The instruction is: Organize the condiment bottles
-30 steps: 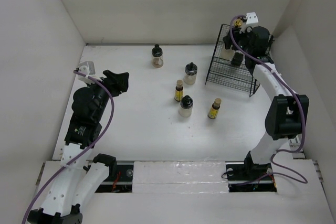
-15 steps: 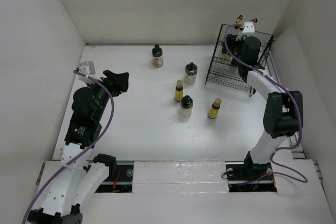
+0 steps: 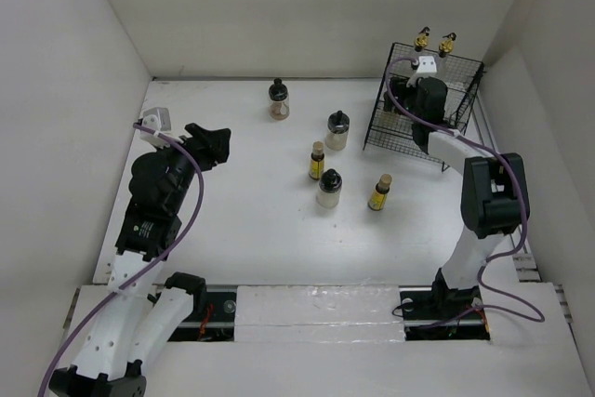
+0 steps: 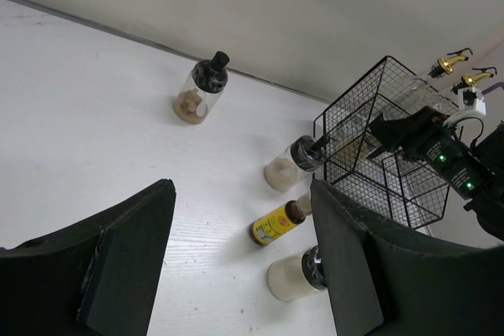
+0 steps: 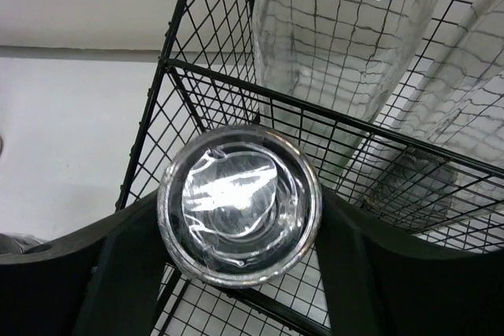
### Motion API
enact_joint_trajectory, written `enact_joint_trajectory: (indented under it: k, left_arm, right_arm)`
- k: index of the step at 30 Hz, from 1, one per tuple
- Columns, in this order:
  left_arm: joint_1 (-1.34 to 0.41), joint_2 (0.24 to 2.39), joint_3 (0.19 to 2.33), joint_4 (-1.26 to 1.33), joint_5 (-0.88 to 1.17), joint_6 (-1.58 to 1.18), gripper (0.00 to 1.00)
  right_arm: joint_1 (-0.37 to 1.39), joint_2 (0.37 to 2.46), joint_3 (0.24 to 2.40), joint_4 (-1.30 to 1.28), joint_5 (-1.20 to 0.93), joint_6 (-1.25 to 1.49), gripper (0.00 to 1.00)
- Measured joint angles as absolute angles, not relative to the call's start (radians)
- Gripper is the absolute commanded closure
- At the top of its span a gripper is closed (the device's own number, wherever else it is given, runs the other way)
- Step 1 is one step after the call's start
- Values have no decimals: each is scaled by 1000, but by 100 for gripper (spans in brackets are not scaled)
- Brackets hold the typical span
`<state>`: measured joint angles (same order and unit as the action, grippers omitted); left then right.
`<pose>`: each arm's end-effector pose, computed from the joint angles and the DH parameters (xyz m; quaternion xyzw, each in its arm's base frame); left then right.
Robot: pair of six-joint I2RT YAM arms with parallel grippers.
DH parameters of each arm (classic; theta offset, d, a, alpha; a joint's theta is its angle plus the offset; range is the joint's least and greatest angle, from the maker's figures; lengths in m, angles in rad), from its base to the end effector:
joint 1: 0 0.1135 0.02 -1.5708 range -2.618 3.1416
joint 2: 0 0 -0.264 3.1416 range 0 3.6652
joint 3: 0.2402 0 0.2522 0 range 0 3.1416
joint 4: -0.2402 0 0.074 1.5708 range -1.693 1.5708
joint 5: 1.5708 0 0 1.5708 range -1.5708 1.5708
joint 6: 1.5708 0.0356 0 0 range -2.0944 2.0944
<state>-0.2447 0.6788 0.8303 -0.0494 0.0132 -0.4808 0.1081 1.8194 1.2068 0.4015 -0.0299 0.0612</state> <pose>0.1519 -0.0384 0.3867 -0.0740 0.6660 -0.2675 0.6924 0.4244 0.0471 0.2547 -0.0276 0.7771 0.0647 0.6254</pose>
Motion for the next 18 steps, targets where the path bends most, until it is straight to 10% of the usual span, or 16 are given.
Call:
enact_joint_trajectory:
  k: [9, 13, 18]
  left_arm:
    - [-245, 678, 830, -49, 18, -481, 35]
    - [-245, 676, 830, -49, 18, -481, 35]
    - [-245, 676, 830, -49, 18, -481, 35]
  right_arm:
    - [123, 1706, 1221, 345, -17, 36, 20]
    - [189, 1634, 1291, 336, -28, -1, 75]
    - [340, 1683, 1431, 320, -117, -19, 73]
